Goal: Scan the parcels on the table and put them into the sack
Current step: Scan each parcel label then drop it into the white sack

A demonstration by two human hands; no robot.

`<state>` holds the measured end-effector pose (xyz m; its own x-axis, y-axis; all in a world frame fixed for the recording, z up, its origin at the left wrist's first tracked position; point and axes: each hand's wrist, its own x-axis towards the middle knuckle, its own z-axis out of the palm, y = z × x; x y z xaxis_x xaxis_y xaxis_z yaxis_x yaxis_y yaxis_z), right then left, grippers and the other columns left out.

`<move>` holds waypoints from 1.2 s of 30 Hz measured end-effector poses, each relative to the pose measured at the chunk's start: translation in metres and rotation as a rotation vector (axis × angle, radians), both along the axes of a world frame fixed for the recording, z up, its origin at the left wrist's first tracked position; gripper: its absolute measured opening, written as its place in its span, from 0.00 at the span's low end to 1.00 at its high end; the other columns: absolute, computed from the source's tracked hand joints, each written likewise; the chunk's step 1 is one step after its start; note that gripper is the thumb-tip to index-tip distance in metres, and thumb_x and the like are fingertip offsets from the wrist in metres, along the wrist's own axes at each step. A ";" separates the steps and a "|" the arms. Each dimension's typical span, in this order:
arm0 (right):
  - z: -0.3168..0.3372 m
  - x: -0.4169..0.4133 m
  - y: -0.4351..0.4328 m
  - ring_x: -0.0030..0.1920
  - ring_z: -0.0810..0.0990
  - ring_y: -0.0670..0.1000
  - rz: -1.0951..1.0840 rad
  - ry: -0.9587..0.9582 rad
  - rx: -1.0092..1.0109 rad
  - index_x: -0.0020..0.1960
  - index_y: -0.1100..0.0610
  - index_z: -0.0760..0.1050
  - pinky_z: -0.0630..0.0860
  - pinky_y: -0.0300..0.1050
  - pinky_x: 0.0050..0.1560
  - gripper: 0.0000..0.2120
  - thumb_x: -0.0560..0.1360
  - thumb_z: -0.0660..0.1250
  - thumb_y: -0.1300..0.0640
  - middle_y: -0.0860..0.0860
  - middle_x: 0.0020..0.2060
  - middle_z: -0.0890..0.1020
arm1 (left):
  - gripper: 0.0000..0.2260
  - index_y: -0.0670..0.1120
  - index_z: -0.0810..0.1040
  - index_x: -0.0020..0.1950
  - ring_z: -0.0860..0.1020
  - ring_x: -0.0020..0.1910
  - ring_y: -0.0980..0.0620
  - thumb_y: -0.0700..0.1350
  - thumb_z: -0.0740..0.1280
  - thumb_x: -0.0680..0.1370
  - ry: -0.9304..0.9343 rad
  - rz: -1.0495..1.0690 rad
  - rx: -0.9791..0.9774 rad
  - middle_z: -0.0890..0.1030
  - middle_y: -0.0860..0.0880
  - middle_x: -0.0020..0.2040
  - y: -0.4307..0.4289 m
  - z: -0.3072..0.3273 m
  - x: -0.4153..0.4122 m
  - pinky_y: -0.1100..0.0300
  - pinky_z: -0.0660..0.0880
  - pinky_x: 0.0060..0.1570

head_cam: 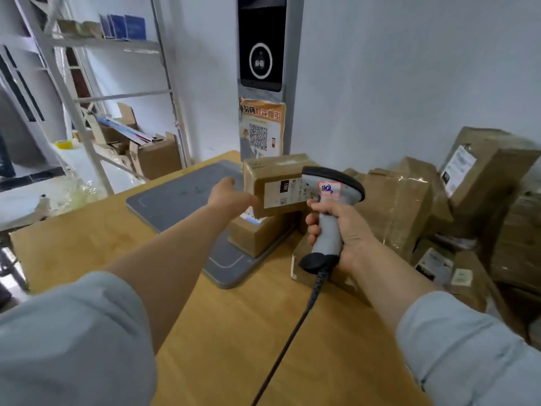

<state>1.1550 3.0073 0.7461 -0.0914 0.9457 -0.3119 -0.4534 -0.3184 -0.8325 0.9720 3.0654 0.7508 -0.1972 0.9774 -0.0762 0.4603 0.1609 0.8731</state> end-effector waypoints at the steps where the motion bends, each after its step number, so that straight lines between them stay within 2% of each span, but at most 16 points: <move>1: 0.004 0.000 0.004 0.23 0.72 0.47 0.001 0.013 -0.001 0.46 0.57 0.74 0.72 0.38 0.24 0.02 0.74 0.64 0.62 0.52 0.28 0.77 | 0.40 0.44 0.57 0.77 0.63 0.73 0.43 0.38 0.74 0.70 -0.011 -0.019 -0.024 0.63 0.44 0.75 0.011 0.005 -0.001 0.48 0.65 0.68; 4: 0.013 -0.001 0.015 0.24 0.72 0.48 0.000 0.010 -0.014 0.46 0.57 0.76 0.72 0.39 0.24 0.03 0.74 0.65 0.62 0.53 0.29 0.77 | 0.52 0.47 0.43 0.79 0.56 0.76 0.40 0.36 0.76 0.67 -0.022 -0.066 -0.102 0.56 0.43 0.78 0.044 0.012 -0.005 0.42 0.60 0.71; 7: 0.020 0.000 0.026 0.25 0.73 0.48 -0.009 -0.064 -0.030 0.47 0.58 0.77 0.73 0.39 0.25 0.04 0.73 0.66 0.63 0.53 0.29 0.78 | 0.59 0.49 0.34 0.78 0.53 0.76 0.38 0.33 0.77 0.66 -0.066 -0.078 -0.184 0.54 0.41 0.78 0.071 0.011 -0.010 0.39 0.56 0.70; 10: 0.024 0.000 0.037 0.25 0.72 0.49 -0.015 -0.094 -0.036 0.47 0.58 0.78 0.73 0.39 0.25 0.04 0.74 0.66 0.63 0.54 0.29 0.77 | 0.61 0.49 0.29 0.76 0.53 0.76 0.38 0.31 0.76 0.65 -0.114 -0.134 -0.231 0.56 0.40 0.77 0.094 0.005 -0.010 0.39 0.54 0.71; 14: 0.025 -0.004 0.046 0.25 0.72 0.49 -0.032 -0.104 -0.055 0.46 0.58 0.78 0.73 0.40 0.25 0.04 0.74 0.66 0.63 0.54 0.29 0.77 | 0.64 0.50 0.28 0.76 0.55 0.76 0.38 0.30 0.77 0.63 -0.144 -0.203 -0.224 0.59 0.40 0.76 0.119 0.000 -0.013 0.38 0.56 0.72; 16: 0.025 -0.006 0.049 0.25 0.72 0.49 -0.045 -0.110 -0.064 0.47 0.58 0.78 0.73 0.40 0.25 0.04 0.73 0.66 0.63 0.54 0.29 0.77 | 0.63 0.51 0.31 0.77 0.57 0.75 0.39 0.31 0.78 0.62 -0.137 -0.230 -0.205 0.62 0.42 0.75 0.128 -0.003 -0.017 0.37 0.58 0.71; 17: 0.026 -0.008 0.050 0.25 0.72 0.49 -0.051 -0.116 -0.066 0.47 0.58 0.78 0.73 0.39 0.25 0.04 0.73 0.66 0.64 0.54 0.29 0.77 | 0.61 0.50 0.36 0.78 0.60 0.74 0.39 0.31 0.78 0.62 -0.129 -0.240 -0.191 0.64 0.43 0.73 0.131 -0.004 -0.018 0.38 0.60 0.70; 20: 0.030 -0.011 0.048 0.24 0.72 0.49 -0.064 -0.140 -0.072 0.48 0.59 0.78 0.73 0.40 0.25 0.05 0.73 0.67 0.63 0.54 0.29 0.77 | 0.47 0.45 0.57 0.74 0.68 0.67 0.43 0.35 0.79 0.62 -0.112 -0.246 -0.128 0.71 0.45 0.65 0.134 -0.007 -0.020 0.43 0.69 0.66; 24: 0.041 -0.014 0.033 0.28 0.76 0.50 -0.049 -0.194 -0.050 0.52 0.59 0.79 0.76 0.42 0.28 0.09 0.73 0.68 0.64 0.55 0.31 0.80 | 0.29 0.43 0.70 0.64 0.75 0.57 0.46 0.42 0.78 0.66 -0.193 -0.167 -0.061 0.77 0.46 0.55 0.128 0.013 -0.029 0.50 0.75 0.55; 27: 0.049 -0.018 0.010 0.29 0.77 0.49 -0.021 -0.283 -0.004 0.55 0.60 0.78 0.75 0.43 0.30 0.12 0.72 0.69 0.63 0.55 0.33 0.80 | 0.23 0.43 0.74 0.58 0.77 0.53 0.45 0.48 0.77 0.67 -0.193 -0.140 -0.046 0.80 0.44 0.52 0.109 0.041 -0.053 0.49 0.76 0.53; 29: 0.054 -0.024 -0.010 0.29 0.76 0.50 -0.009 -0.363 0.012 0.53 0.62 0.77 0.74 0.44 0.30 0.12 0.70 0.71 0.63 0.55 0.33 0.80 | 0.21 0.43 0.76 0.56 0.78 0.52 0.45 0.50 0.76 0.68 -0.181 -0.139 -0.057 0.81 0.44 0.51 0.091 0.061 -0.074 0.48 0.77 0.55; 32: 0.063 -0.038 -0.041 0.28 0.75 0.50 0.005 -0.439 0.053 0.46 0.63 0.76 0.73 0.44 0.29 0.06 0.71 0.71 0.64 0.56 0.31 0.79 | 0.27 0.43 0.76 0.59 0.78 0.54 0.44 0.54 0.77 0.66 -0.180 -0.098 -0.073 0.80 0.44 0.53 0.051 0.084 -0.106 0.45 0.77 0.56; 34: 0.068 -0.049 -0.059 0.27 0.74 0.50 0.005 -0.428 0.065 0.47 0.66 0.77 0.71 0.43 0.28 0.06 0.71 0.70 0.65 0.57 0.30 0.78 | 0.26 0.44 0.73 0.62 0.77 0.54 0.44 0.52 0.76 0.68 -0.215 -0.041 -0.071 0.79 0.44 0.54 0.020 0.090 -0.124 0.45 0.77 0.54; 36: 0.075 -0.059 -0.075 0.26 0.72 0.50 0.013 -0.352 0.058 0.45 0.65 0.78 0.70 0.42 0.26 0.03 0.72 0.69 0.66 0.56 0.29 0.77 | 0.20 0.45 0.72 0.59 0.77 0.51 0.46 0.48 0.74 0.71 -0.278 0.022 -0.087 0.78 0.45 0.51 -0.014 0.089 -0.135 0.48 0.77 0.49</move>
